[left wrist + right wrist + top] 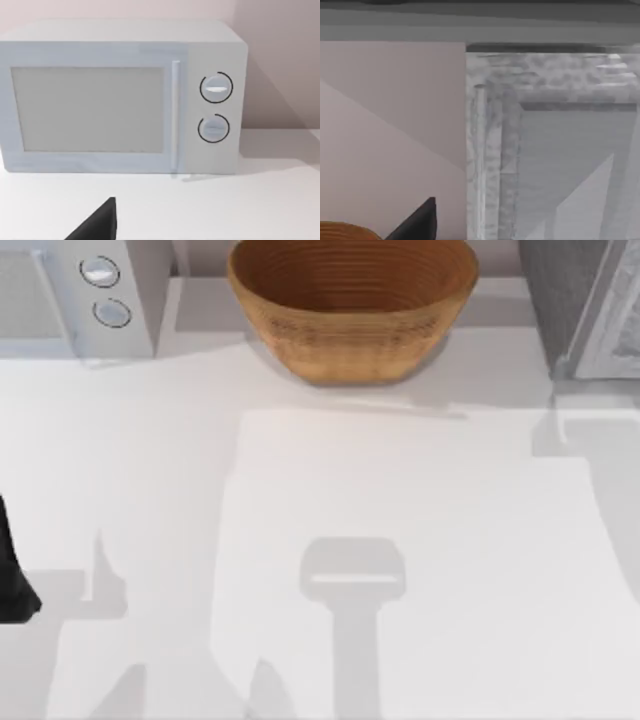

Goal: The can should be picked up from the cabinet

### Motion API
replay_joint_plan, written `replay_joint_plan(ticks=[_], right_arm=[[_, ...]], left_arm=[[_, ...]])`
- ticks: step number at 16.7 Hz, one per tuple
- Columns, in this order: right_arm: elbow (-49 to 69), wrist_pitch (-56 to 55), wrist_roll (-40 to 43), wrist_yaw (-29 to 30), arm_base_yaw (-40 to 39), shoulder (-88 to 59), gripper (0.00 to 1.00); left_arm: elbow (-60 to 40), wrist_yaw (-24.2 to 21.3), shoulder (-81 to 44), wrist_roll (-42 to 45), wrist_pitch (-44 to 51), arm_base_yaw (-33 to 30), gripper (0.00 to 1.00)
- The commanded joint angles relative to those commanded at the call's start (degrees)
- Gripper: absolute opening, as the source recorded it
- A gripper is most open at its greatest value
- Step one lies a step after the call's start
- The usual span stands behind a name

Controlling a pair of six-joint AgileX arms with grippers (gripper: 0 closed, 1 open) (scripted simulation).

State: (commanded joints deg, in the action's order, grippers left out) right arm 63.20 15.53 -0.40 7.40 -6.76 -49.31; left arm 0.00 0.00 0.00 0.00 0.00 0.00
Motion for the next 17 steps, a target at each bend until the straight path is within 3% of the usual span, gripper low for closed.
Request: replay_joint_plan(ticks=[8,17], right_arm=[[32.8,7.5,-0.4,3.5,-3.4,-23.9,1.0],[36.6,8.2,-0.5,4.0,-3.7,-26.7,1.0]], left_arm=[[0.0,0.0,0.0,0.0,0.0,0.0,1.0],[0.0,0.0,0.0,0.0,0.0,0.0,1.0]])
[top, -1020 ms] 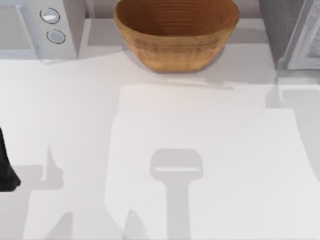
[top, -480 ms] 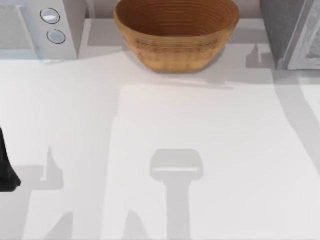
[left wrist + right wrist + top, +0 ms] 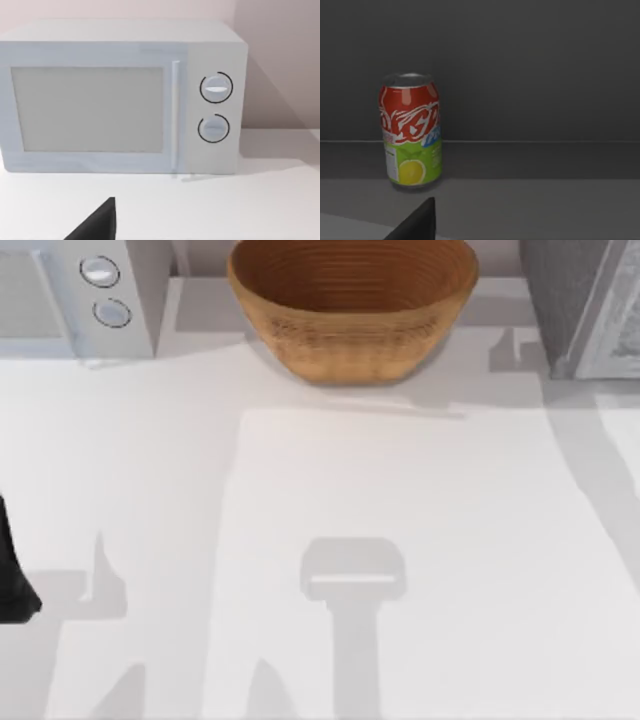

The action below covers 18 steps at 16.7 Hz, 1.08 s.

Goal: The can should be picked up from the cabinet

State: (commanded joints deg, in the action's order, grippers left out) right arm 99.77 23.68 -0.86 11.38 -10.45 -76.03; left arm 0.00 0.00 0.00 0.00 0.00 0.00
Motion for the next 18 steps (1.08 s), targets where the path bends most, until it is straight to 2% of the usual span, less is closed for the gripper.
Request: replay_joint_plan(ticks=[9,14,18], right_arm=[[7.1,-9.4,0.2,9.9,-9.6,-16.4,1.0],[7.0,-9.5,0.2,10.0,-9.6,-16.7,1.0],[12.0,-8.8,0.2,9.2,-8.8,-20.7,1.0]], left_arm=[[0.0,0.0,0.0,0.0,0.0,0.0,1.0],[0.0,0.0,0.0,0.0,0.0,0.0,1.0],[0.0,0.0,0.0,0.0,0.0,0.0,1.0]])
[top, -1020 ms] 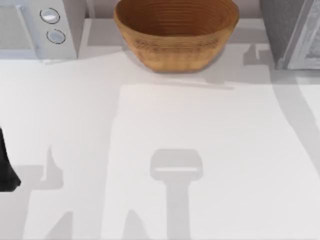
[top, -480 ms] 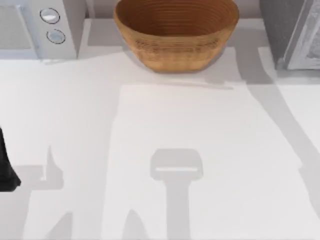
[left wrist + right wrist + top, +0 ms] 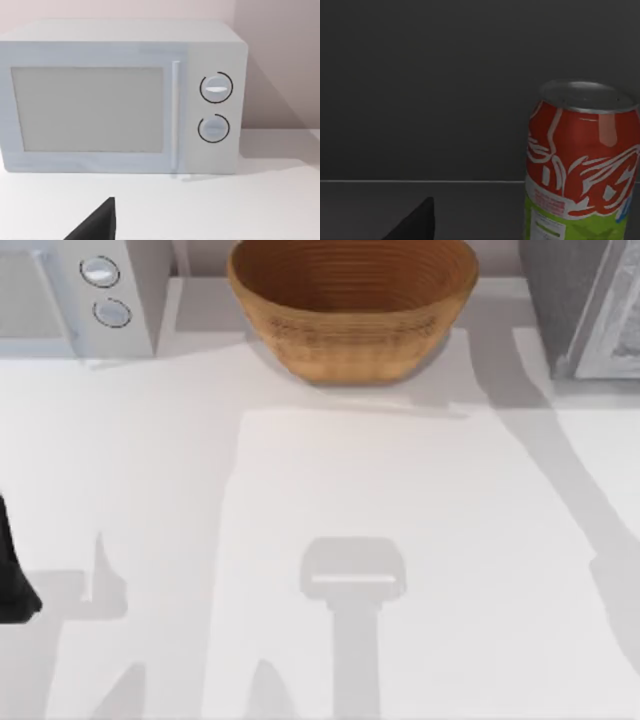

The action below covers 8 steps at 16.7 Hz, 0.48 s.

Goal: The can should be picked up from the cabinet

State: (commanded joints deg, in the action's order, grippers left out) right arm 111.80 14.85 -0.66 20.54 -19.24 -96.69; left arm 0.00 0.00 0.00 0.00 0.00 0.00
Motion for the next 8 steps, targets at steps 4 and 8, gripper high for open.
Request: replay_joint_plan(ticks=[4,8], right_arm=[[7.6,1.3,0.0,-1.3,1.4,-6.3,1.0],[11.9,2.0,0.0,-2.0,2.2,-9.9,1.0]], left_arm=[[0.0,0.0,0.0,0.0,0.0,0.0,1.0],[0.0,0.0,0.0,0.0,0.0,0.0,1.0]])
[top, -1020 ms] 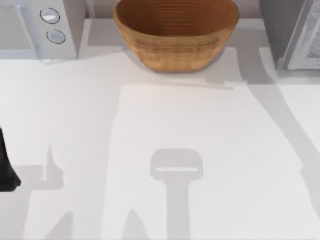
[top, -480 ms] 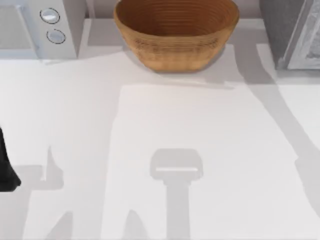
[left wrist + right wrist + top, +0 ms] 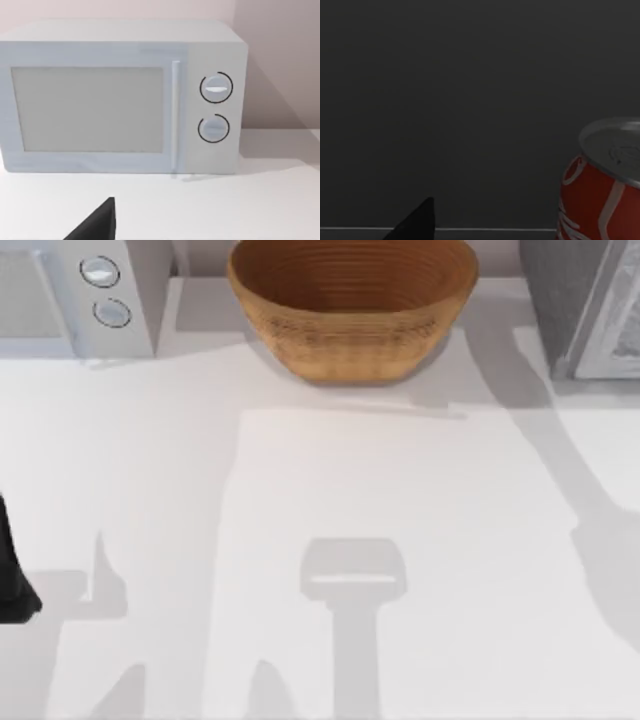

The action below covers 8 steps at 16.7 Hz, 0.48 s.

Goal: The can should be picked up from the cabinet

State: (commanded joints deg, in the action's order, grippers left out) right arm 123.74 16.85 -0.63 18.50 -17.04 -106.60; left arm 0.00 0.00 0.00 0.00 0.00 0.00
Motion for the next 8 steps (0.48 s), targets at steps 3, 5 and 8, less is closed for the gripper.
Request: replay_joint_plan(ticks=[3,5,8], right_arm=[[0.0,0.0,0.0,0.0,0.0,0.0,1.0],[0.0,0.0,0.0,0.0,0.0,0.0,0.92],[0.0,0.0,0.0,0.0,0.0,0.0,0.7]], left_arm=[[0.0,0.0,0.0,0.0,0.0,0.0,1.0],[0.0,0.0,0.0,0.0,0.0,0.0,1.0],[0.0,0.0,0.0,0.0,0.0,0.0,1.0]])
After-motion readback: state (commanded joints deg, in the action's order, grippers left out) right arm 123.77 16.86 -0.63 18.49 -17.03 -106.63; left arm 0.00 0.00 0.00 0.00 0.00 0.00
